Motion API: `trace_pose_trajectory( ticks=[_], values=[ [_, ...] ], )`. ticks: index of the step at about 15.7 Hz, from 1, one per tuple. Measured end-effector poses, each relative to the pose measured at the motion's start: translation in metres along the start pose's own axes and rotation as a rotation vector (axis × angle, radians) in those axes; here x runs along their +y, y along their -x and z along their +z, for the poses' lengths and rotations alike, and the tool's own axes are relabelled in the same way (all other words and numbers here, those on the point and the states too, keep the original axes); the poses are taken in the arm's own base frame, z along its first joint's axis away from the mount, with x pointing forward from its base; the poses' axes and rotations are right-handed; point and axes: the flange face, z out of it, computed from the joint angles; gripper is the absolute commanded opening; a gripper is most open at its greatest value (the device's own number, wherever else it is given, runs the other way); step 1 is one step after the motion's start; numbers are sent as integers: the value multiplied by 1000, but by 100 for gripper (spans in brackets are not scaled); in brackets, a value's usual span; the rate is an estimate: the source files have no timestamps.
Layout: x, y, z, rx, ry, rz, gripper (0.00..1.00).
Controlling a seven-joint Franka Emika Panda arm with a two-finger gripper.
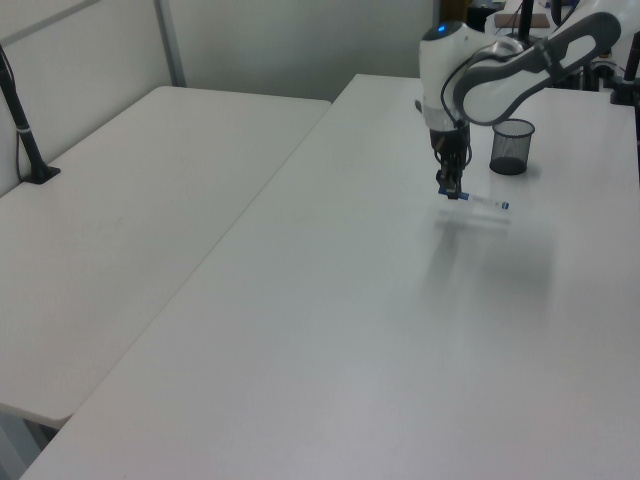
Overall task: Insert the marker
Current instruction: 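Carry the marker over the black mesh cup, tilting it downward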
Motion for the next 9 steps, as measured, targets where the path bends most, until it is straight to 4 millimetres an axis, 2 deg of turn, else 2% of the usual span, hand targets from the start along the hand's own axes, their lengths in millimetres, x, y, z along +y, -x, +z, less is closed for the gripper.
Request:
trace_pose_trajectory(
  ticks=[6,9],
  values=[
    [57,15,-82,138,0,101,8],
    [87,29,-113,190,1,154,8]
  ],
)
